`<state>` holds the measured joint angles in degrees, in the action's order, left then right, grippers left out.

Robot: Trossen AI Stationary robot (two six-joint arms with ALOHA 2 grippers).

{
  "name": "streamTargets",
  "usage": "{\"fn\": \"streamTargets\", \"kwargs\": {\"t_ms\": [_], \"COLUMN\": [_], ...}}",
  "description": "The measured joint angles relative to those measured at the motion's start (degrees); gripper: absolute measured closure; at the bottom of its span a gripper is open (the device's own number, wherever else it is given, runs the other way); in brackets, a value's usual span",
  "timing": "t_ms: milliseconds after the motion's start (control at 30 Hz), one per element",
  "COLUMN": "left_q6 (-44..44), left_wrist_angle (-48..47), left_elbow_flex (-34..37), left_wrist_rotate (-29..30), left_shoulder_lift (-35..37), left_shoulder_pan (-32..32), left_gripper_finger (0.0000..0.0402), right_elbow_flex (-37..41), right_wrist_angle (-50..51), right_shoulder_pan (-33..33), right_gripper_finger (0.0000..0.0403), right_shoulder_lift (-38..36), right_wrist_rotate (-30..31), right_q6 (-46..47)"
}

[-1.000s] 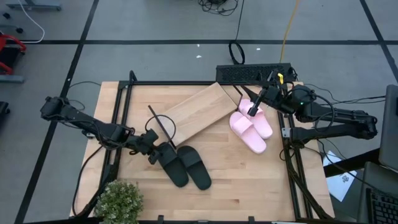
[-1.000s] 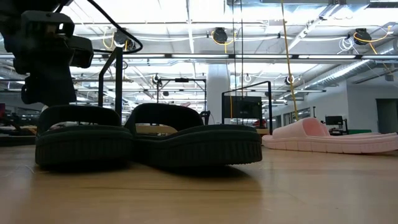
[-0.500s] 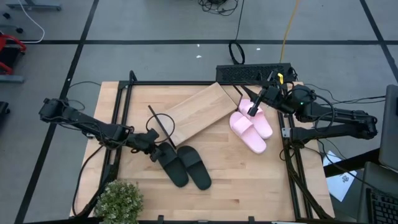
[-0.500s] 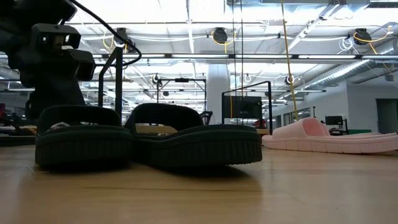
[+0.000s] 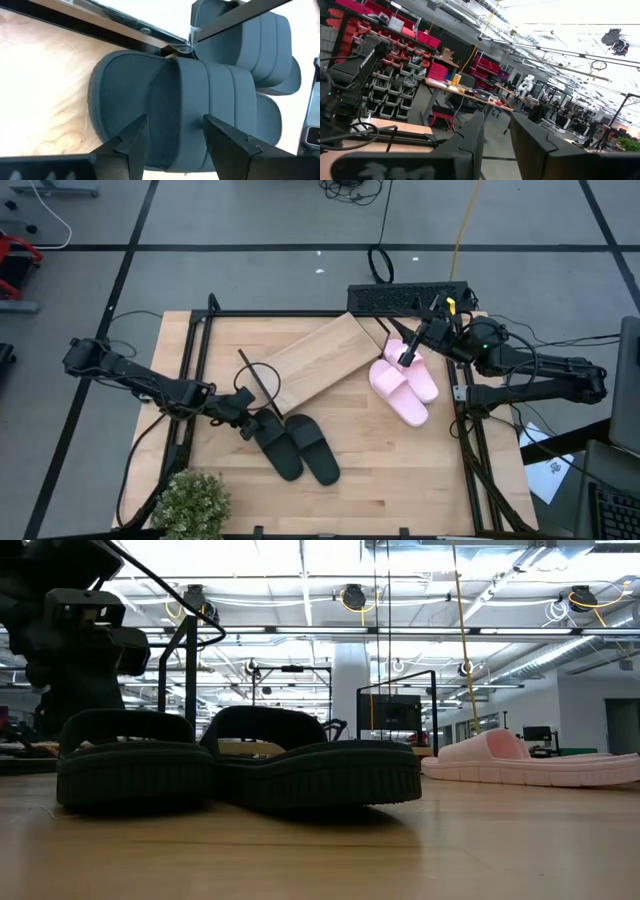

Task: Pick and place slides into the shelf
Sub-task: Put the left black slide on the shelf

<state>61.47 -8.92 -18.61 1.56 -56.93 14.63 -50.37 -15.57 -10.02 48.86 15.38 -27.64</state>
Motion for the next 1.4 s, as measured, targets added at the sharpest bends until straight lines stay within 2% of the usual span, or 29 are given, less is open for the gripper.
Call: {"fn": "streamTargets", "kwargs": {"t_ms": [400,1133,1400], "left_q6": [-0.1,-1.3,3.2], "left_wrist_angle": [1.8,3.5,13.5], "left_elbow_flex": [0.0,0.3,6.4], "left_wrist_rotate": [-3.0,-3.2,-4.0], "left_shoulder_lift": [0.0,-0.1,0.0], "left_shoulder_pan": [0.0,0.0,0.0], "left_gripper_finger": [0.0218,0.0218,0.0218], "right_elbow_flex": [0.0,0.0,0.0], "right_wrist_angle": [0.0,0.0,0.0], "right_shoulder_pan": [0.0,0.0,0.0], "right_gripper_finger": [0.0316,0.0316,0.0316], "right_shoulder_lift": [0.0,0.0,0.0], "right_wrist_rotate": [0.0,0.0,0.0], "right_q6": [0.4,1.4,1.4]}}
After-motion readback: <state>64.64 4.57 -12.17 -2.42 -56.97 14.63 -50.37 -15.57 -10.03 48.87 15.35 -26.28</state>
